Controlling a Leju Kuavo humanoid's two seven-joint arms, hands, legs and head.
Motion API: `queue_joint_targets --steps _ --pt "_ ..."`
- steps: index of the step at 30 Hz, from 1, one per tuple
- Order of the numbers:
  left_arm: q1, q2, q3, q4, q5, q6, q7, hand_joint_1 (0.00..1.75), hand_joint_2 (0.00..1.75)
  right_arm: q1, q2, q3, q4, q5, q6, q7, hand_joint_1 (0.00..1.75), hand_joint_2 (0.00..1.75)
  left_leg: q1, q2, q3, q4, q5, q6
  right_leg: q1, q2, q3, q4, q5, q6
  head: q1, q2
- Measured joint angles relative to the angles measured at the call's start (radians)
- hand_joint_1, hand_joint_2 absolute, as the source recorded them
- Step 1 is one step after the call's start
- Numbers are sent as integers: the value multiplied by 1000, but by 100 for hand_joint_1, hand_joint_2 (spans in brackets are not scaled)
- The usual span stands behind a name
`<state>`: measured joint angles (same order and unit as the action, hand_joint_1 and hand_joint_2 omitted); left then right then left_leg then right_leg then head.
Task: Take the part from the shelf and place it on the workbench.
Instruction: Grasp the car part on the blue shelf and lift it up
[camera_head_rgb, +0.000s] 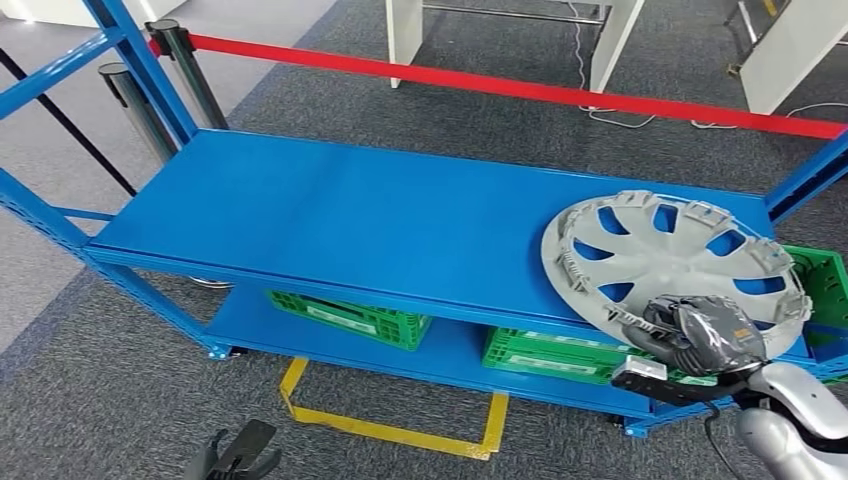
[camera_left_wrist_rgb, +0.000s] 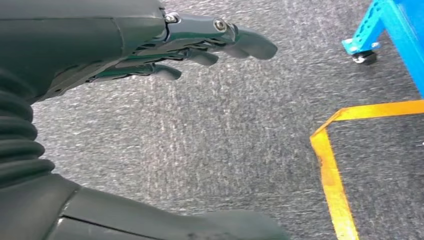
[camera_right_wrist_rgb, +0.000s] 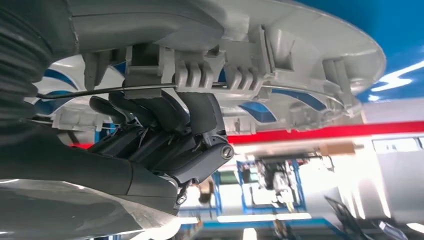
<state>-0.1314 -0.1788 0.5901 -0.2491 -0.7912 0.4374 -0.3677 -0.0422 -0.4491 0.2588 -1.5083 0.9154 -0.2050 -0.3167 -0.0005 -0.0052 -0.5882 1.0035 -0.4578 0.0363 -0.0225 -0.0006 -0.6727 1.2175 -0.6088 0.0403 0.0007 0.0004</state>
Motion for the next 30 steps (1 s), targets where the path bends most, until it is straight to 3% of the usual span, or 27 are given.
queue_joint_targets --steps 1,2,3,5,6,8,11,13,15,17,18,19,22,23,26,28,30 --pt "0 -1 2 0 1 1 0 0 175 11 -1 0 -19 11 -11 1 175 175 -1 0 0 0 -1 1 0 0 -29 54 -15 1 0 0" --pt "0 -2 3 0 -1 1 7 0 175 22 -1 0 -39 22 -25 2 175 175 -1 0 1 1 -2 1 0 0 -44 74 -11 3 0 0" --pt "0 -3 4 0 -5 1 18 0 175 31 -1 0 -59 33 -43 1 175 175 -1 0 2 2 -4 0 -1 -1 -39 56 12 5 0 0" --pt "0 -6 4 0 -18 -1 45 0 175 42 0 1 -96 51 -86 0 175 175 2 -1 4 9 -11 -8 -5 -1 18 -68 81 10 0 0" --pt "-1 -8 3 0 -28 -4 57 0 175 44 3 2 -112 56 -107 -1 175 175 2 -2 3 15 -15 -13 -5 0 49 -129 102 10 2 0" --pt "-1 -9 -2 0 -49 -14 76 0 175 48 14 6 -140 54 -137 1 175 175 -1 -2 -1 24 -19 -24 -2 2 80 -183 108 4 4 0" --pt "-1 -9 -13 0 -70 -23 89 0 175 58 32 14 -176 41 -150 9 175 175 0 -2 -3 34 -22 -35 0 4 83 -182 109 -14 4 0" --pt "-2 -9 -16 0 -71 -28 97 0 175 61 41 17 -190 36 -151 15 175 175 1 0 -26 92 -60 -44 -2 1 87 -183 110 -27 2 0" --pt "-2 -9 -15 0 -66 -44 108 0 175 63 49 17 -197 30 -150 19 175 175 2 1 -78 215 -128 -48 1 -2 88 -183 113 -36 0 0" --pt "-1 -9 -15 0 -61 -60 115 0 175 67 59 18 -198 26 -150 20 175 175 1 1 -114 305 -163 -45 6 -2 85 -182 115 -40 0 0" --pt "-1 -9 -15 0 -59 -64 116 0 175 69 64 19 -200 25 -150 20 175 175 0 1 -108 300 -151 -40 9 -2 84 -182 116 -42 0 0" --pt "-1 -9 -15 0 -58 -66 116 0 175 71 67 19 -203 25 -150 20 175 175 -2 1 -85 258 -124 -33 12 -1 83 -182 117 -43 1 0" --pt "-3 -7 -15 0 -54 -68 116 0 175 72 75 19 -211 24 -151 20 175 175 -16 0 12 73 -44 -3 16 -1 80 -182 122 -42 1 0" --pt "-4 -6 -15 0 -53 -68 116 0 175 72 77 19 -212 24 -151 20 175 175 -20 0 26 41 -36 3 15 -2 77 -182 124 -39 1 0" --pt "-3 -5 -14 0 -52 -68 116 0 175 74 82 19 -214 22 -152 19 175 175 -22 1 27 17 -26 4 12 -3 68 -181 131 -24 0 0" --pt "-4 -5 -14 0 -52 -71 117 0 175 77 84 19 -218 2 -152 6 175 175 -16 4 21 1 -10 7 13 -1 52 -151 94 -15 3 0" --pt "-4 -6 -14 0 -52 -80 118 0 175 82 88 20 -228 -36 -151 -21 175 175 -13 6 7 -4 6 11 13 0 18 -53 13 -8 7 0"
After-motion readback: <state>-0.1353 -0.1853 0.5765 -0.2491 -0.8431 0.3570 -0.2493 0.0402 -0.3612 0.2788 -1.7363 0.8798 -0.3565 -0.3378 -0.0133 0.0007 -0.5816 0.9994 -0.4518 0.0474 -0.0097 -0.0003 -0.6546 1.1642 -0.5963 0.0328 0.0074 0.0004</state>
